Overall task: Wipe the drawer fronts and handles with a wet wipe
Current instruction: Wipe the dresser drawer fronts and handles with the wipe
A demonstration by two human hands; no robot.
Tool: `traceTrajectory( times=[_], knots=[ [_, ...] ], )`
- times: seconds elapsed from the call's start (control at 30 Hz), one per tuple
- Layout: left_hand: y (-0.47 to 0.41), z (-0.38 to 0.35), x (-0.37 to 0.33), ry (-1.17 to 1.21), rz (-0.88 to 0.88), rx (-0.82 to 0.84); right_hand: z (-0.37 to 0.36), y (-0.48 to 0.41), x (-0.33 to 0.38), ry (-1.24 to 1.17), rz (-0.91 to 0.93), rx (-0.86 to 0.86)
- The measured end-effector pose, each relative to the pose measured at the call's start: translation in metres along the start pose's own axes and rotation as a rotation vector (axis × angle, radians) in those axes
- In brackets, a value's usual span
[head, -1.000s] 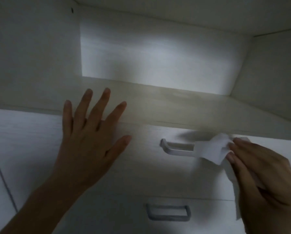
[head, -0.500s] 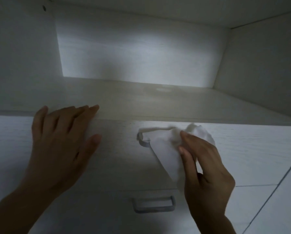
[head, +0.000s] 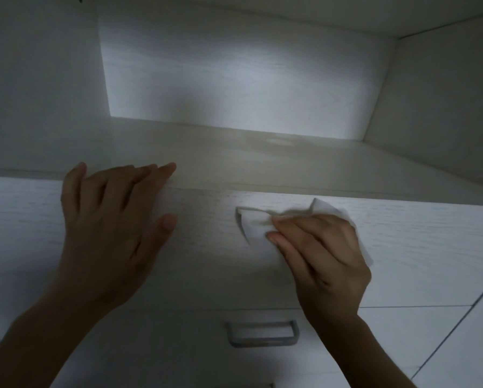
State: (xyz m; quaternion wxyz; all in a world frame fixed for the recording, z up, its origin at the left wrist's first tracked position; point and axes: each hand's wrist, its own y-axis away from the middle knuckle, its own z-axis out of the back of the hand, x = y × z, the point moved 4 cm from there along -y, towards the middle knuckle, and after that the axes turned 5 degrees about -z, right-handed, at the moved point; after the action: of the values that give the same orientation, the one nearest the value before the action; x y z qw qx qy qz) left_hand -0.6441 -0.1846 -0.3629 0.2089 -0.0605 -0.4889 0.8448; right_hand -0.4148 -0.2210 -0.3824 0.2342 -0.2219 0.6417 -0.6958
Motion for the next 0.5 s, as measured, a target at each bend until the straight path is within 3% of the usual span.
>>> traceTrajectory(
  times=[0.3,0.5],
  knots=[
    [-0.001,0.001,-0.001,0.014,0.005,0.000,-0.001,0.013,-0.015,0.103,0.044,-0.075],
    [0.000,0.000,0.002,0.012,0.017,0.010,-0.025,0.003,0.005,0.081,0.192,-0.001]
  ],
)
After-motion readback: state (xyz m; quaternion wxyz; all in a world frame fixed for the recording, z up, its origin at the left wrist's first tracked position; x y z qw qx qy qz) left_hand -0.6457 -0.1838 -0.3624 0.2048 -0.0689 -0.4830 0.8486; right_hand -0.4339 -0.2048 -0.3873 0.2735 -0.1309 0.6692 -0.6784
